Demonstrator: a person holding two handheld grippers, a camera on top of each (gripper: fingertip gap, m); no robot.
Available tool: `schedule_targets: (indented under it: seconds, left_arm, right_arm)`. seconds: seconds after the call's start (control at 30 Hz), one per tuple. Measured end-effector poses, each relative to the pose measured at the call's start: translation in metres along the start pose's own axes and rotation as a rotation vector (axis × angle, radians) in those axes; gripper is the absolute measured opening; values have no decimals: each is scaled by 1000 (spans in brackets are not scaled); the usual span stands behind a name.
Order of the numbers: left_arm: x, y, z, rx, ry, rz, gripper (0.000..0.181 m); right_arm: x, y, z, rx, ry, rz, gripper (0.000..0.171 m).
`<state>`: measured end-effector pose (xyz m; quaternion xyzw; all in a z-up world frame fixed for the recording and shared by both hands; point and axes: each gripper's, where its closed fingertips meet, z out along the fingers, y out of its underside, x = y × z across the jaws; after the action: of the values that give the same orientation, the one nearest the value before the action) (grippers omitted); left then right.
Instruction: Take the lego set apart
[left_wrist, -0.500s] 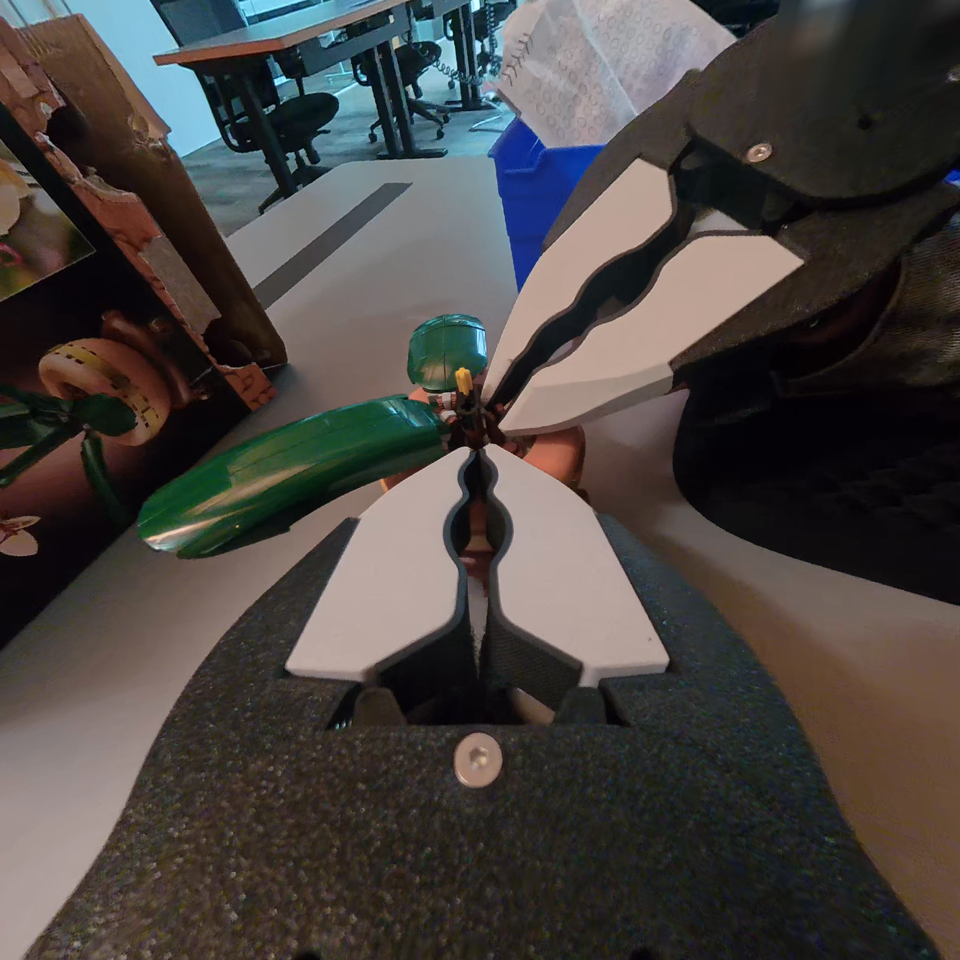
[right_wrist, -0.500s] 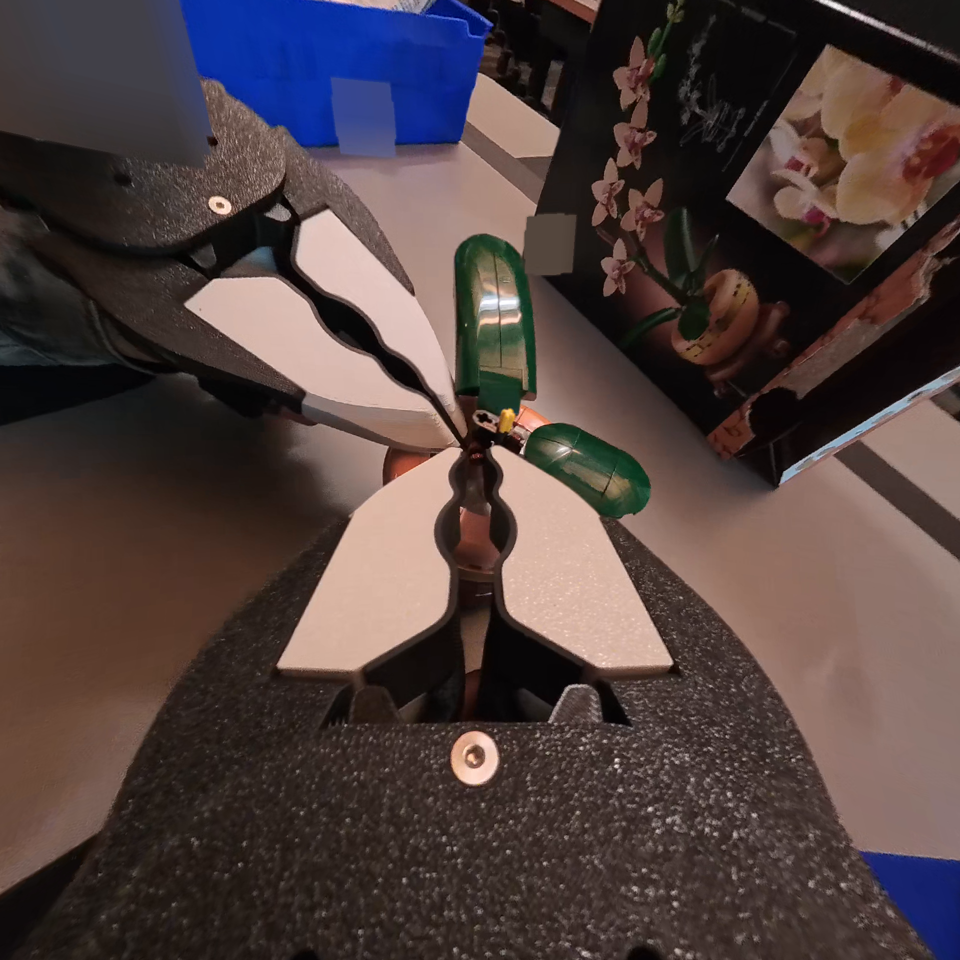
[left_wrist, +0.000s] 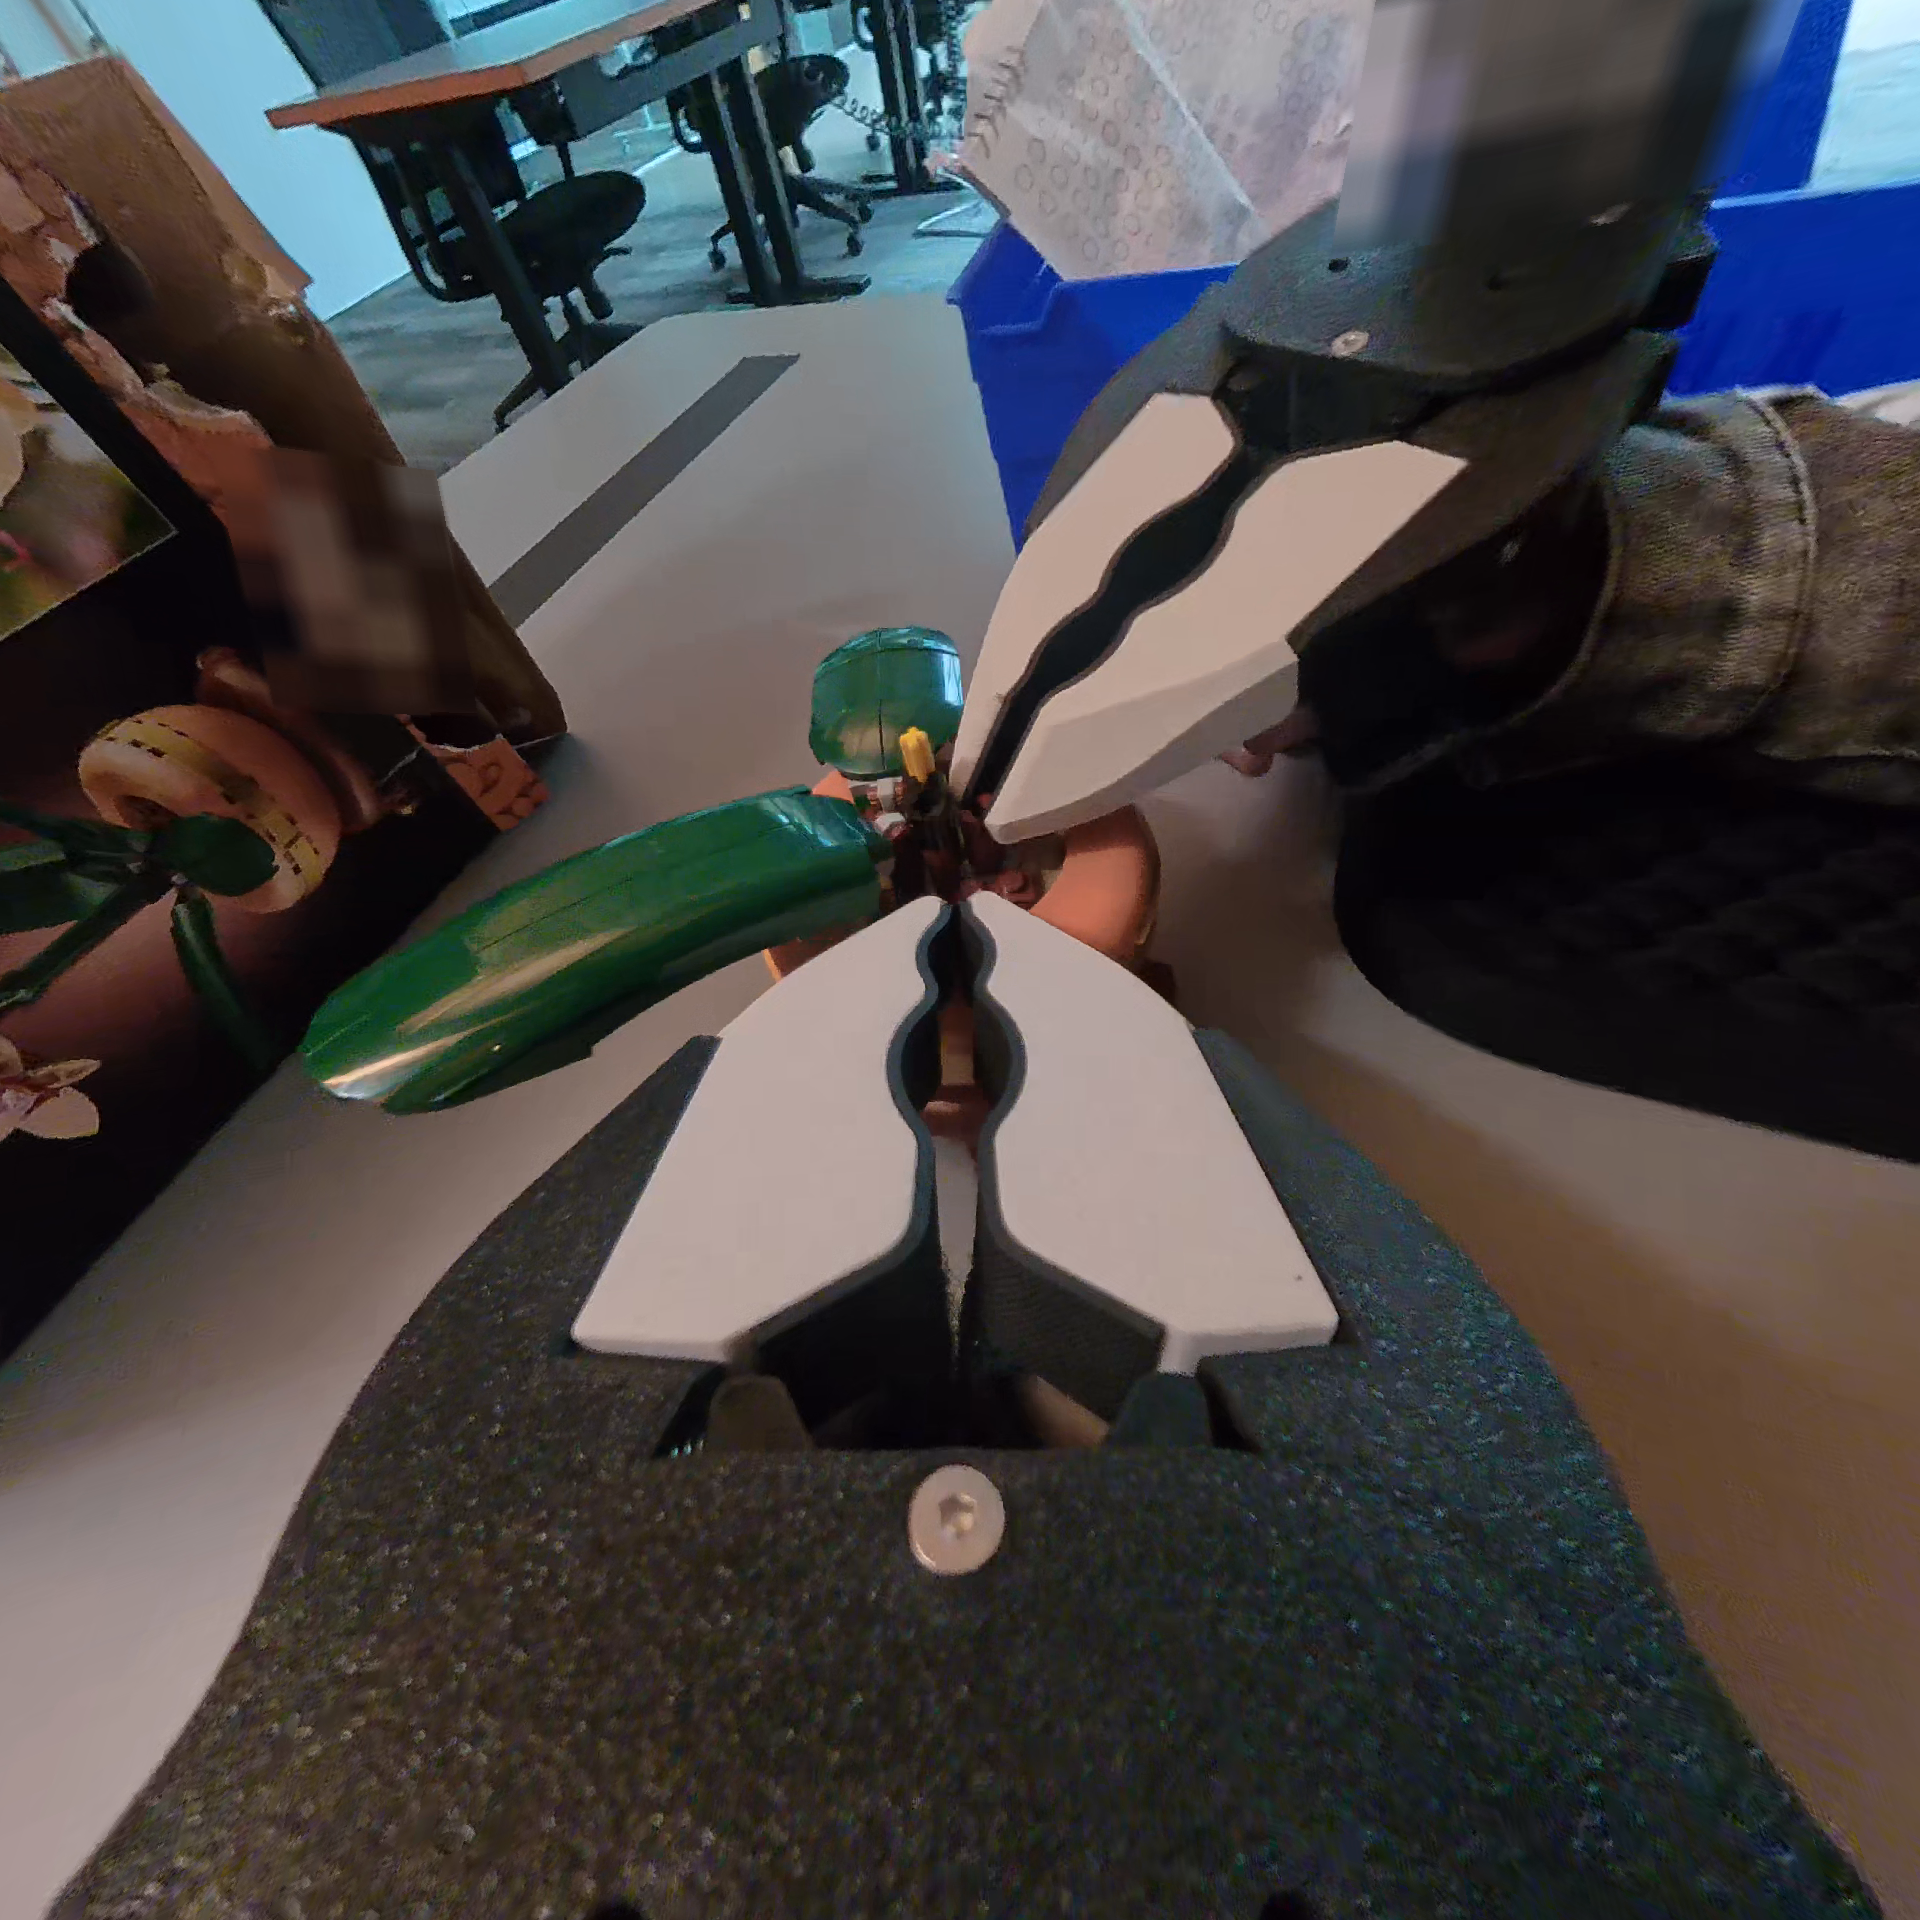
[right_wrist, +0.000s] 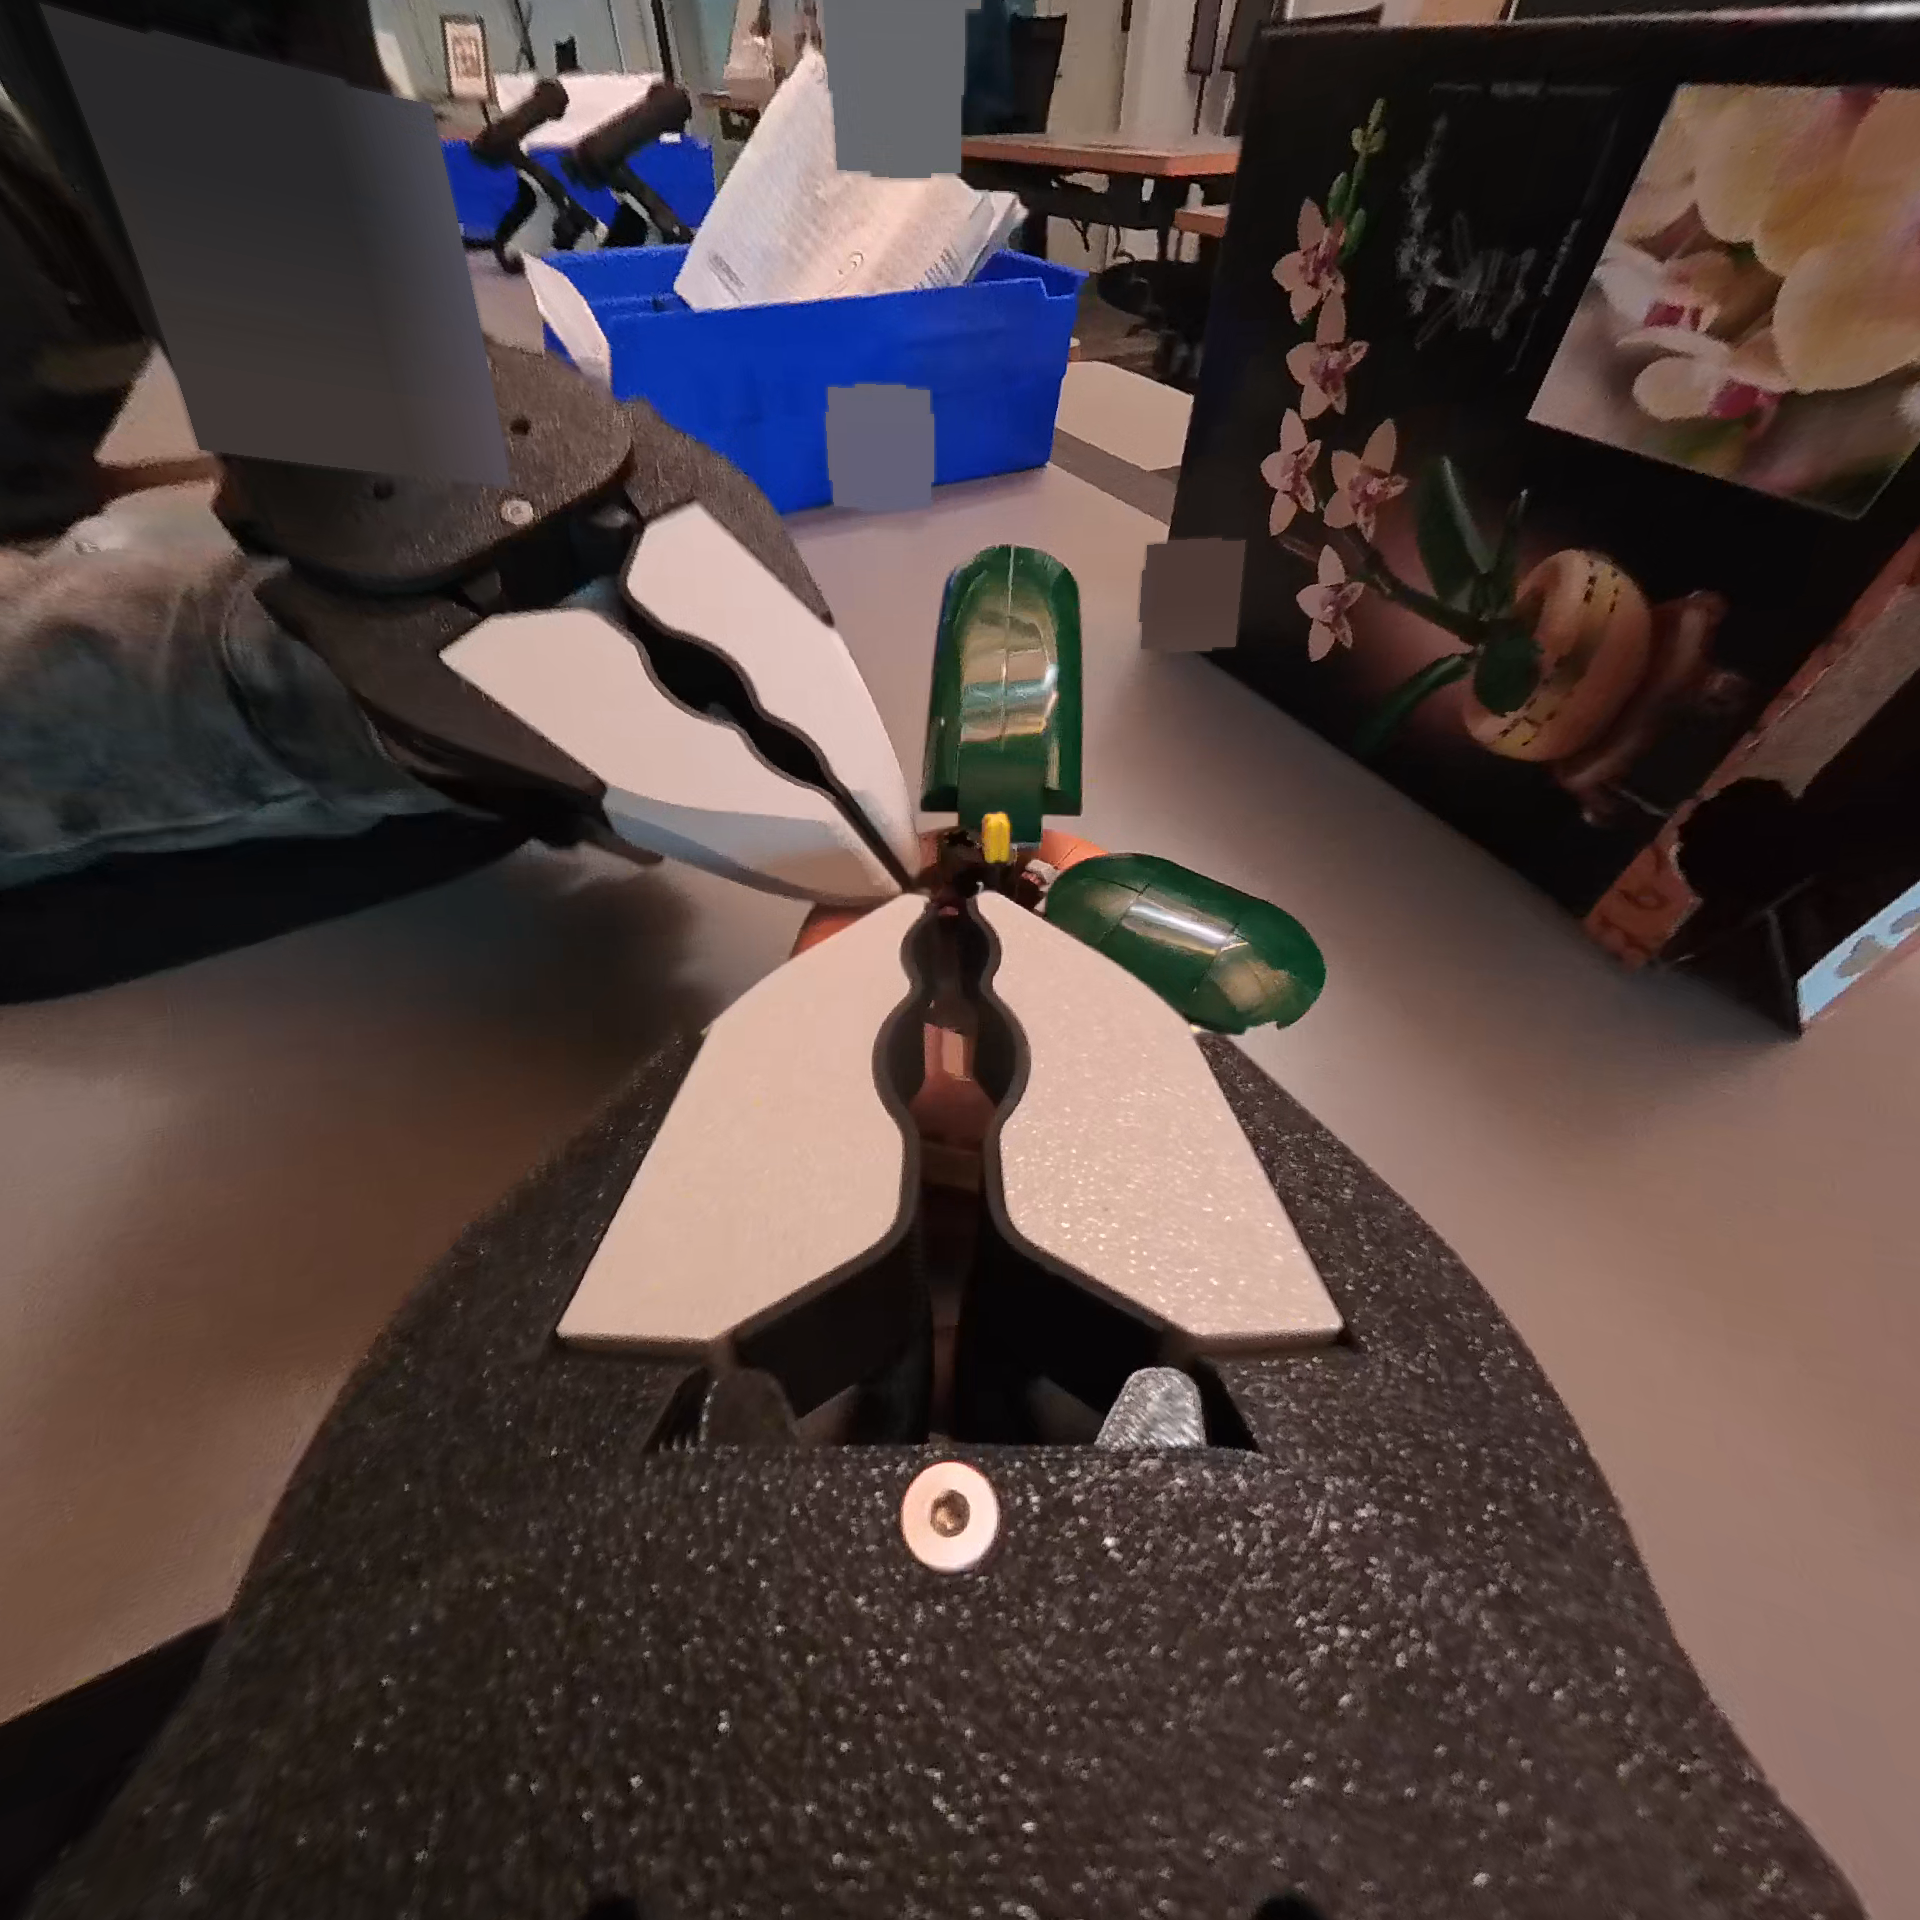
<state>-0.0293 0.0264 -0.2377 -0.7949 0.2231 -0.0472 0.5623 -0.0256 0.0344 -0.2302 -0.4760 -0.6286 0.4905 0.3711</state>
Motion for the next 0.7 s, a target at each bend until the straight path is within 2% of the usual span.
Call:
schedule_targets:
  seconds: [0.03,0.1,0.17,0.37,0.53,0.7]
  left_arm:
    - [-1,-3,-4,7,4,16,0]
    - [0,-20,-13,64,26,8,14]
    - [-1,-35,-20,100,30,24,19]
    - [-3,-24,-5,-106,-32,187,16]
    - [-6,-23,5,-145,-24,185,4]
    - [-9,-23,5,-203,-14,206,9]
  right_arm:
    - [-1,0,0,-11,8,-25,3]
    - [-1,0,0,-19,17,-38,3]
    - [0,0,-1,-18,16,-34,4]
    - [-1,0,-1,-32,32,-56,4]
    - [-1,1,-1,-34,38,-66,4]
    - [-1,1,0,-37,43,-75,4]
